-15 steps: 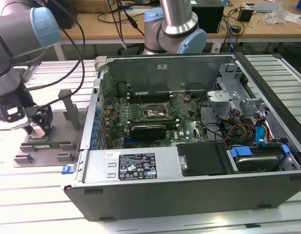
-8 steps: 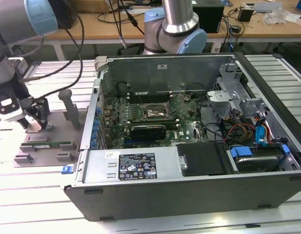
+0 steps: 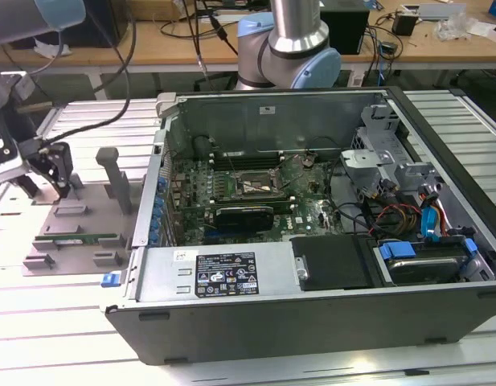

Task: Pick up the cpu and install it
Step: 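Pick up the cpu and move it towards the insertion slot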

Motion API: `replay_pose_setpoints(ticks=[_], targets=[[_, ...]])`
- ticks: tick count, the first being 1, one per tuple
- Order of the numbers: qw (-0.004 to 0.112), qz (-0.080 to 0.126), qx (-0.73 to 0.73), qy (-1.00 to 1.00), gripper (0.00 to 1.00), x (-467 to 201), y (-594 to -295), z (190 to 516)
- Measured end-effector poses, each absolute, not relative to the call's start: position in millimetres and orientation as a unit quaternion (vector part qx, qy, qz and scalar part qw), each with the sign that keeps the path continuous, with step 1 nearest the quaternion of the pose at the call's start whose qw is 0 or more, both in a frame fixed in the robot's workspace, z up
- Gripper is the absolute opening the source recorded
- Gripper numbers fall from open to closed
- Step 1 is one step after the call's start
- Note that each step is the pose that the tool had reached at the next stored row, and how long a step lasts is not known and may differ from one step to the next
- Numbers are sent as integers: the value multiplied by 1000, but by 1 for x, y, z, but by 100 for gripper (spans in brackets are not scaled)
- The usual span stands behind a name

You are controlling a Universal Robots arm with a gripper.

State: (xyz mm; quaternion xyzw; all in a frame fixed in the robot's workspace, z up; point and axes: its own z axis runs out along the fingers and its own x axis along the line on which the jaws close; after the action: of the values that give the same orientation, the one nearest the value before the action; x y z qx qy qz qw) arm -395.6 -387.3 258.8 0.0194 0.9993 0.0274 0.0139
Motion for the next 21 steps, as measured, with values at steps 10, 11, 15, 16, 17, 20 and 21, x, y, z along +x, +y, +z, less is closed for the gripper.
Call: replay_pose_setpoints(ticks=[10,11,15,16,17,20,21], targets=[[14,27,19,999,55,-396,-386,297],[14,27,19,999,55,-396,-386,300],[14,27,19,999,55,-396,-385,320],[14,27,19,999,55,-396,-385,324],[14,27,19,999,55,-396,-385,327],[14,27,19,999,55,-396,-385,341],[14,27,19,999,55,-396,-384,345]])
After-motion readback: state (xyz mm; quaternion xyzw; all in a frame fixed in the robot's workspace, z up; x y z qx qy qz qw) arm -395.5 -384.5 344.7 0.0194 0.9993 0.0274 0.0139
